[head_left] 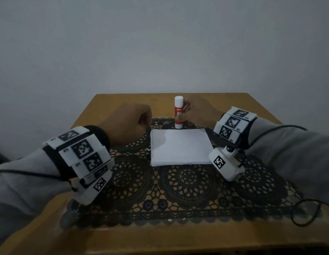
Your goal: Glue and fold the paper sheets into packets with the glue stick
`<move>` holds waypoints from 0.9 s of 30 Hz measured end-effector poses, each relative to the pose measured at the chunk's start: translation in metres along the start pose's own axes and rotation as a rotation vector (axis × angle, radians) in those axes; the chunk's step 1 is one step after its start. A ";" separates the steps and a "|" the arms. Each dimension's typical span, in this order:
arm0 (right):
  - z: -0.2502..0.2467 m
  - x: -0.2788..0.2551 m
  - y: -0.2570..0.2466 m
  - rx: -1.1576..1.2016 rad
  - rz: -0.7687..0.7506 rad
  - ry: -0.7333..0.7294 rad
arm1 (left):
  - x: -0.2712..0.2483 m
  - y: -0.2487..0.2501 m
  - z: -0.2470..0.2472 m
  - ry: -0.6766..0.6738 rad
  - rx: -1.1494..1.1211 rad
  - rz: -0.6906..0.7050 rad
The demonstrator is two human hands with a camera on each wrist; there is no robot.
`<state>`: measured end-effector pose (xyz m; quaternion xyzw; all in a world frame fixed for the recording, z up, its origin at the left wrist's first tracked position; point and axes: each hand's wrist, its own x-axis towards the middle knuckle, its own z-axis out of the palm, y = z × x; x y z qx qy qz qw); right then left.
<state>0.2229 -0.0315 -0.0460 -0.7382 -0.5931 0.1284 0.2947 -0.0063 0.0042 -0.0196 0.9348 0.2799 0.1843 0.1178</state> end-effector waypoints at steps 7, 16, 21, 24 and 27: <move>0.000 -0.002 0.001 -0.016 0.018 -0.031 | -0.001 0.004 0.007 -0.024 -0.003 0.011; -0.004 -0.008 0.000 0.015 0.014 -0.041 | -0.009 0.008 0.008 -0.059 -0.022 -0.016; -0.004 -0.011 0.001 0.042 0.043 -0.014 | -0.014 0.011 0.011 -0.081 -0.002 -0.026; -0.003 -0.012 0.005 0.045 0.058 -0.002 | -0.014 0.012 0.011 -0.085 0.000 -0.032; -0.006 -0.015 0.005 0.029 0.090 0.013 | -0.014 0.016 0.008 -0.078 -0.003 -0.043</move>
